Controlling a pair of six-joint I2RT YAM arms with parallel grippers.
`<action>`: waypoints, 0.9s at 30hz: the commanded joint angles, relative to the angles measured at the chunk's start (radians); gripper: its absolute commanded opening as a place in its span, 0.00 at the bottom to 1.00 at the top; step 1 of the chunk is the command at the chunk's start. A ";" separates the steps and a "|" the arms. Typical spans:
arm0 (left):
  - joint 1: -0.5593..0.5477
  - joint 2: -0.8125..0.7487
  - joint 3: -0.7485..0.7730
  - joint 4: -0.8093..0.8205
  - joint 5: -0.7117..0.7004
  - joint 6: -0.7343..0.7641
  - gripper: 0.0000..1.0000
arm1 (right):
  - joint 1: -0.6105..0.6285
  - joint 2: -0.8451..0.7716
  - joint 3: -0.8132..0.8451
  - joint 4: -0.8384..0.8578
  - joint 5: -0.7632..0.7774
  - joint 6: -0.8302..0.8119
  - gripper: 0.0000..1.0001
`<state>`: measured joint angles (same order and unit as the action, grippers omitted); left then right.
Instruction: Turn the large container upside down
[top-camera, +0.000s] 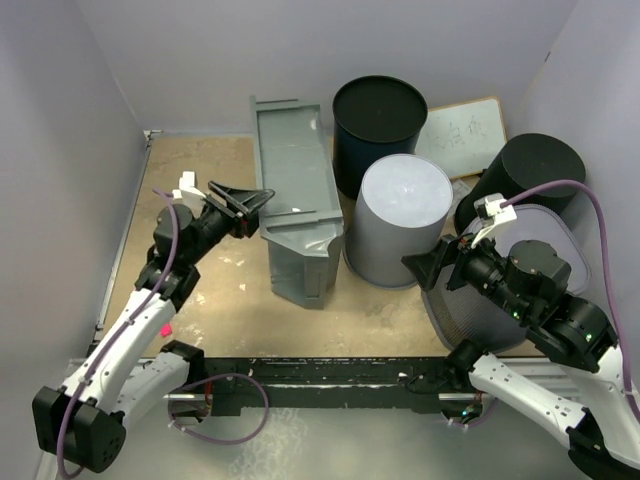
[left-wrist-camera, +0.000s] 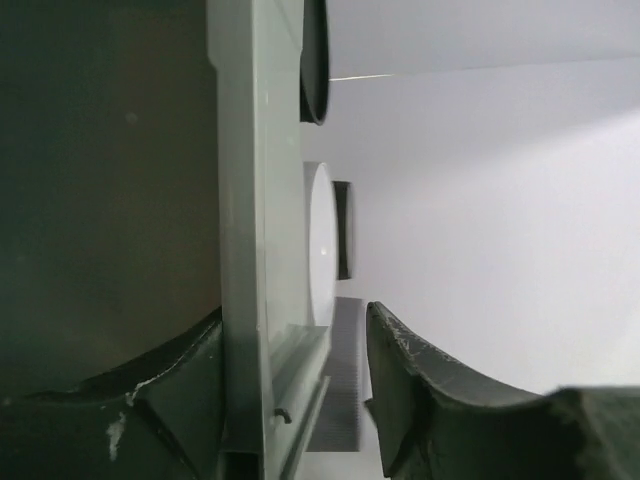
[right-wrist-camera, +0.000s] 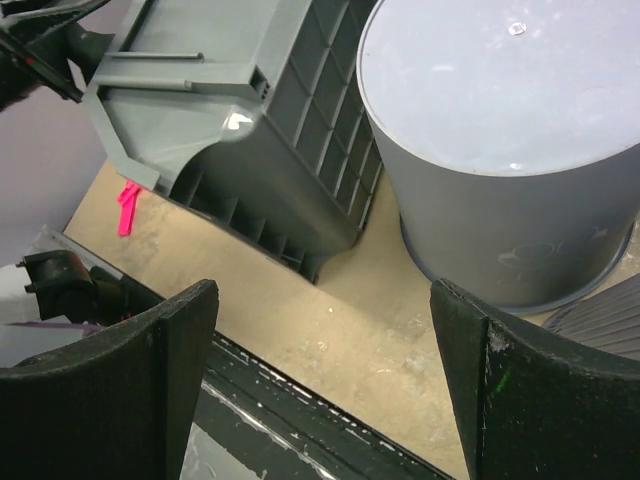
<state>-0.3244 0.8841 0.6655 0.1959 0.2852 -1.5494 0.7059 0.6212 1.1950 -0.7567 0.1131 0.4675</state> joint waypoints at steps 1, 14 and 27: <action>0.006 -0.051 0.205 -0.297 -0.047 0.270 0.52 | 0.000 -0.007 0.002 0.031 0.003 0.002 0.89; 0.005 0.112 0.688 -0.828 -0.155 0.767 0.65 | 0.000 -0.027 -0.015 0.048 -0.009 0.012 0.89; 0.005 0.120 0.684 -0.845 -0.150 0.827 0.68 | 0.000 -0.029 0.005 0.024 -0.003 0.011 0.89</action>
<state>-0.3229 1.0069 1.3247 -0.6796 0.1226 -0.7631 0.7059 0.5999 1.1805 -0.7574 0.1101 0.4717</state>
